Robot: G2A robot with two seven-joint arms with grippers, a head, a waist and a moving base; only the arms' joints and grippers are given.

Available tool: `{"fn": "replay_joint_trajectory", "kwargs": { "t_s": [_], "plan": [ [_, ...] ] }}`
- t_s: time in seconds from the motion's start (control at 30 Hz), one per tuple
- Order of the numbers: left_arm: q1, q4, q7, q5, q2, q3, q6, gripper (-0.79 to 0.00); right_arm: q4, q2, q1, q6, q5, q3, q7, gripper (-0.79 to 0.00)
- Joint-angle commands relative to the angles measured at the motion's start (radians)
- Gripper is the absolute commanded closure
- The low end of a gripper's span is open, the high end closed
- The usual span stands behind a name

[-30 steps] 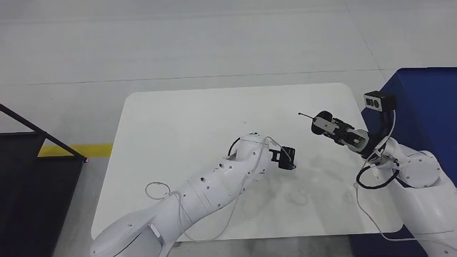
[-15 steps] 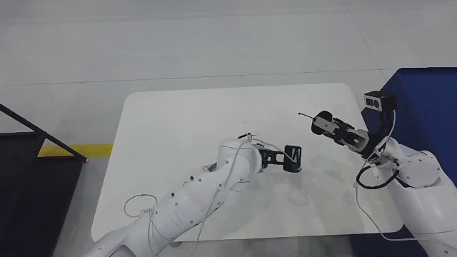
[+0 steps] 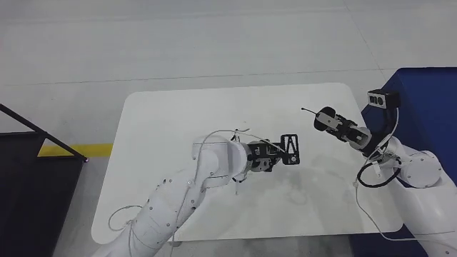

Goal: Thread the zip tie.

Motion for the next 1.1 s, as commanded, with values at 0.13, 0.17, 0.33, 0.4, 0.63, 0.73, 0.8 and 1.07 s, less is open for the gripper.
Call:
{"fn": "replay_joint_trajectory", "kwargs": {
  "t_s": [0.13, 0.17, 0.33, 0.4, 0.63, 0.73, 0.8, 1.07],
  "plan": [
    [0.156, -0.038, 0.472, -0.004, 0.036, -0.181, 0.013, 0.0, 0.046, 0.0, -0.007, 0.018, 0.059, 0.029, 0.017, 0.0],
    [0.156, -0.038, 0.472, -0.004, 0.036, -0.181, 0.013, 0.0, 0.046, 0.0, -0.007, 0.018, 0.059, 0.029, 0.017, 0.0],
    [0.156, -0.038, 0.472, -0.004, 0.036, -0.181, 0.013, 0.0, 0.046, 0.0, -0.007, 0.018, 0.059, 0.029, 0.017, 0.0],
    [0.156, -0.038, 0.472, -0.004, 0.036, -0.181, 0.013, 0.0, 0.046, 0.0, -0.007, 0.018, 0.059, 0.029, 0.017, 0.0],
    [0.156, -0.038, 0.472, -0.004, 0.036, -0.181, 0.013, 0.0, 0.046, 0.0, -0.007, 0.018, 0.059, 0.029, 0.017, 0.0],
    [0.164, -0.037, 0.488, -0.023, 0.036, -0.186, 0.034, 0.0, 0.035, -0.001, -0.009, 0.024, 0.06, 0.024, 0.012, 0.0],
    [0.195, -0.035, 0.591, -0.115, 0.032, -0.205, 0.095, 0.0, 0.018, -0.006, -0.03, 0.029, 0.086, 0.005, -0.007, 0.0],
    [0.283, -0.008, 0.93, -0.35, 0.017, -0.203, 0.163, 0.0, -0.013, -0.025, -0.143, -0.291, -0.001, -0.029, -0.064, 0.0]
  ]
}}
